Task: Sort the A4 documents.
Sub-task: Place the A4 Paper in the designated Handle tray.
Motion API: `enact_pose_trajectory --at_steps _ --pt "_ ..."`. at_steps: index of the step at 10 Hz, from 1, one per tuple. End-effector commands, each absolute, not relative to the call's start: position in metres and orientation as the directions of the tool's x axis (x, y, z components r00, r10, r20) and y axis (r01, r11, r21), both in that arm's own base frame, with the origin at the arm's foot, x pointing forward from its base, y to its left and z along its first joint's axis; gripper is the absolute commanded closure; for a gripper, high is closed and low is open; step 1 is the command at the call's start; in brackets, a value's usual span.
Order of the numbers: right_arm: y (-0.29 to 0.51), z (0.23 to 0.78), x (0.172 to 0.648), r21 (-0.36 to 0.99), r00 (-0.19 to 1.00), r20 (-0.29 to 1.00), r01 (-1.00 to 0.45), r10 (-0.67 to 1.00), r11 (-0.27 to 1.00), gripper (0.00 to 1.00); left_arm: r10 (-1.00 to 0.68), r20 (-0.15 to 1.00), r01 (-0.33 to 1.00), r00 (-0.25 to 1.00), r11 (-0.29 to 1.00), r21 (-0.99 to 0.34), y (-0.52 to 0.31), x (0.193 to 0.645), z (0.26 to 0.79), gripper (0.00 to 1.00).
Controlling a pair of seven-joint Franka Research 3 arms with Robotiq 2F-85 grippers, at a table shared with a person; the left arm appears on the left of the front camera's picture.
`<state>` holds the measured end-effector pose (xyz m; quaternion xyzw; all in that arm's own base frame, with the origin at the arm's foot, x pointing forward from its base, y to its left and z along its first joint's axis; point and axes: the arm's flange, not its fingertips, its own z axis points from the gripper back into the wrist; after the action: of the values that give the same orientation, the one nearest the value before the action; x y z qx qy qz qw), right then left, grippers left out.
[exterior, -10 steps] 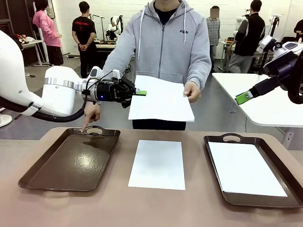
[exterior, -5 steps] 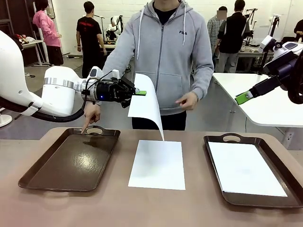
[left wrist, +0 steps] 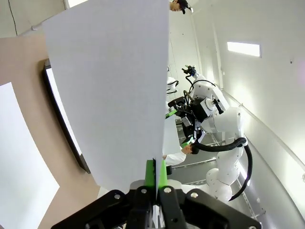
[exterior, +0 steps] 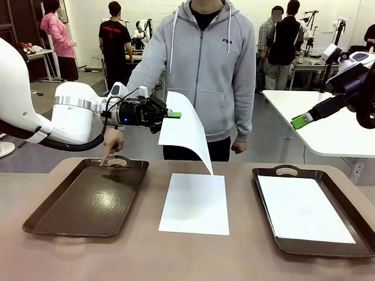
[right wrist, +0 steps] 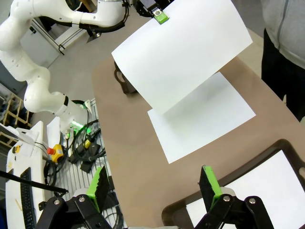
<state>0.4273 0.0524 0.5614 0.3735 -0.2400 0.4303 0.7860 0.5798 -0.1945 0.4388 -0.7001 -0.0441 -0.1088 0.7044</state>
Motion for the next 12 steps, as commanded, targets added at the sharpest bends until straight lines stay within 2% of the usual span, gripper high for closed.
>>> enact_pose_trajectory --at_steps 1,3,4,6,9,12 --pt "0.053 0.561 0.428 0.379 0.507 0.706 -0.860 0.495 0.341 0.01 -0.077 0.214 0.214 0.974 -0.009 -0.977 -0.195 0.581 0.440 1.00" --pt "0.053 0.561 0.428 0.379 0.507 0.706 -0.860 0.495 0.341 0.01 -0.091 0.214 0.215 0.972 -0.004 -0.977 -0.194 0.580 0.439 0.99" --pt "0.053 0.561 0.428 0.379 0.507 0.706 -0.860 0.495 0.341 0.01 -0.111 0.247 0.253 0.963 0.045 -0.966 -0.190 0.572 0.443 0.99" --pt "0.053 0.561 0.428 0.379 0.507 0.706 -0.860 0.495 0.341 0.01 -0.209 0.273 0.293 0.939 0.071 -0.953 -0.177 0.553 0.455 0.99" --pt "0.053 0.561 0.428 0.379 0.507 0.706 -0.860 0.495 0.341 0.01 -0.217 0.198 0.245 0.956 0.217 -0.945 -0.147 0.526 0.466 0.99" --pt "0.053 0.561 0.428 0.379 0.507 0.706 -0.860 0.495 0.341 0.01 -0.149 0.029 0.076 0.988 0.321 -0.944 -0.118 0.517 0.458 0.99"
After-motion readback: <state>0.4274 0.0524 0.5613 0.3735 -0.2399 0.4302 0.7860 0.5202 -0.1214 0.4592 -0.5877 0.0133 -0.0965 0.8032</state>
